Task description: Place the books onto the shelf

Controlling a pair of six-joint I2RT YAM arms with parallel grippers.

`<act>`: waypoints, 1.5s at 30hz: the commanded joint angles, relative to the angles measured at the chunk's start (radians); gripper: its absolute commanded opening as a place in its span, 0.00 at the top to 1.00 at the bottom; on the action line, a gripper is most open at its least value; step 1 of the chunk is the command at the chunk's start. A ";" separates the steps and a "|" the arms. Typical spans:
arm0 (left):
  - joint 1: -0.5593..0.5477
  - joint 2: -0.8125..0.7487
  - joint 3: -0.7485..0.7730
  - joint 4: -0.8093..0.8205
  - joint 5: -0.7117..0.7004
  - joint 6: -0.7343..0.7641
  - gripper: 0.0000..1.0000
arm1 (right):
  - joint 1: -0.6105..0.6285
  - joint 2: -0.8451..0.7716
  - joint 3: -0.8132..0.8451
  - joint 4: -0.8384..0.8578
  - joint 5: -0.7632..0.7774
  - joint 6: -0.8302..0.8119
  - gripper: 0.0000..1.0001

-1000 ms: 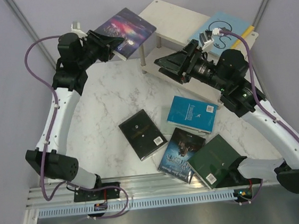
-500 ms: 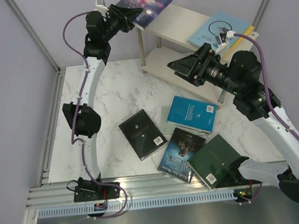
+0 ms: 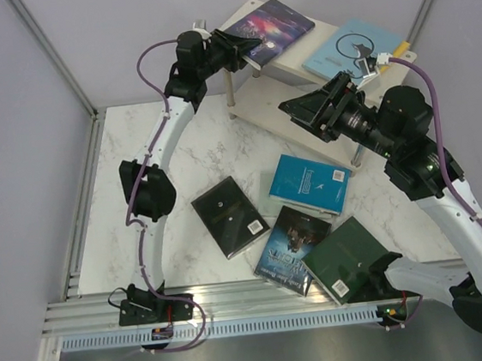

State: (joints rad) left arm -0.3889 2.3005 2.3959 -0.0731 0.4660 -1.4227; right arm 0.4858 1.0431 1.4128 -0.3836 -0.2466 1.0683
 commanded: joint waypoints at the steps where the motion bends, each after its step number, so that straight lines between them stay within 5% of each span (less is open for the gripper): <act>1: 0.019 -0.136 -0.023 0.067 -0.052 0.025 0.76 | -0.007 -0.025 0.029 -0.023 0.024 -0.011 0.20; 7: 0.022 -0.177 -0.083 -0.051 -0.092 0.065 0.41 | -0.009 -0.040 0.025 -0.044 0.030 -0.007 0.19; 16: 0.056 -0.256 -0.204 -0.059 -0.063 0.093 0.38 | -0.007 -0.054 -0.015 -0.058 0.018 0.013 0.19; 40: 0.073 -0.417 -0.402 -0.068 0.031 0.160 0.40 | -0.007 -0.072 -0.080 -0.058 0.015 0.013 0.19; 44: 0.073 -0.417 -0.411 -0.070 0.037 0.156 0.54 | -0.007 -0.072 -0.080 -0.060 0.015 0.009 0.19; 45: 0.071 -0.417 -0.412 -0.071 0.037 0.154 0.65 | -0.009 -0.072 -0.080 -0.061 0.015 0.007 0.19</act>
State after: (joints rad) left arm -0.3218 1.9511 1.9823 -0.1875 0.4694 -1.3003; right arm 0.4812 0.9829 1.3331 -0.4427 -0.2295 1.0767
